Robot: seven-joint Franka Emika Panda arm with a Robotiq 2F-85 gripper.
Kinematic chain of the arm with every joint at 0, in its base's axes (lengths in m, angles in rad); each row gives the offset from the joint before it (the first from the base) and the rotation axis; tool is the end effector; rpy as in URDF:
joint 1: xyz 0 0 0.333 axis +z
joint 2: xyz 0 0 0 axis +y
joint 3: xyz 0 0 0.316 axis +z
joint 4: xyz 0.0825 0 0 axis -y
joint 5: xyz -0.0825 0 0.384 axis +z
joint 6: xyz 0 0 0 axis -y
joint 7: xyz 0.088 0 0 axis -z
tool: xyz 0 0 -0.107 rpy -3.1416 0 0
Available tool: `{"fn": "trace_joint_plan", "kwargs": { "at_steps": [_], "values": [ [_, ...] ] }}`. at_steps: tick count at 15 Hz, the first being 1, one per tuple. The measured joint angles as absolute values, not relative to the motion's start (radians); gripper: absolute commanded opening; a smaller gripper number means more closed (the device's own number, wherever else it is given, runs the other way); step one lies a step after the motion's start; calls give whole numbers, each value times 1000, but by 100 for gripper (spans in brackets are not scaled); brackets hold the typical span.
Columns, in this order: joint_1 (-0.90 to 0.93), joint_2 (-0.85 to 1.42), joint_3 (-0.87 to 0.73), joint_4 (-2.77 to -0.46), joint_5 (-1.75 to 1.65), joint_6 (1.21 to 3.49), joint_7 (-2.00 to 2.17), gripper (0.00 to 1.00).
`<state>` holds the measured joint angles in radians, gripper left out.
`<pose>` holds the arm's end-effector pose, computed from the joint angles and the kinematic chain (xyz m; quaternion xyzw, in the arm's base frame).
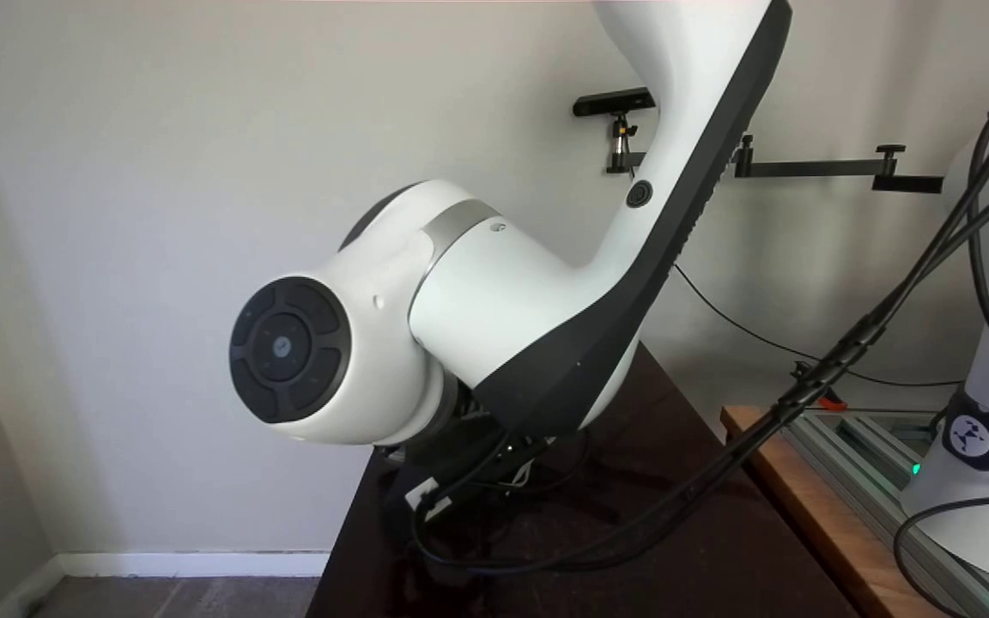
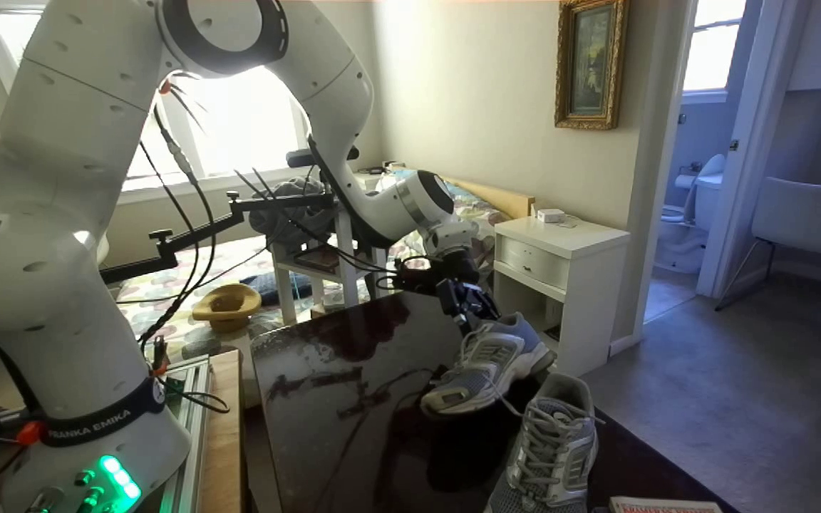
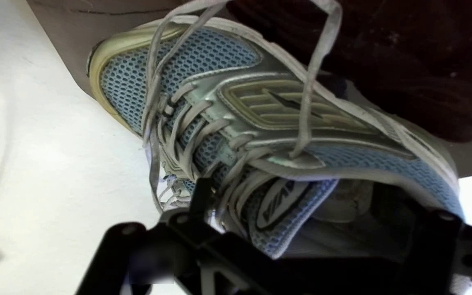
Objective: Put the left show sideways
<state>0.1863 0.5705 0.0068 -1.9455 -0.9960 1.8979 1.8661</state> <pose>0.5697 0.0489 0.1725 0.7720 -0.4317 0.1904 0.4258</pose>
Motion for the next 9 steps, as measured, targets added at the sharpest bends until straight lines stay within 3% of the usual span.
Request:
{"fn": "trace_joint_plan", "kwargs": {
  "at_steps": [9],
  "values": [
    [187, 609, 12, -1894, -992, 1880, 1863, 100]
  ]
}}
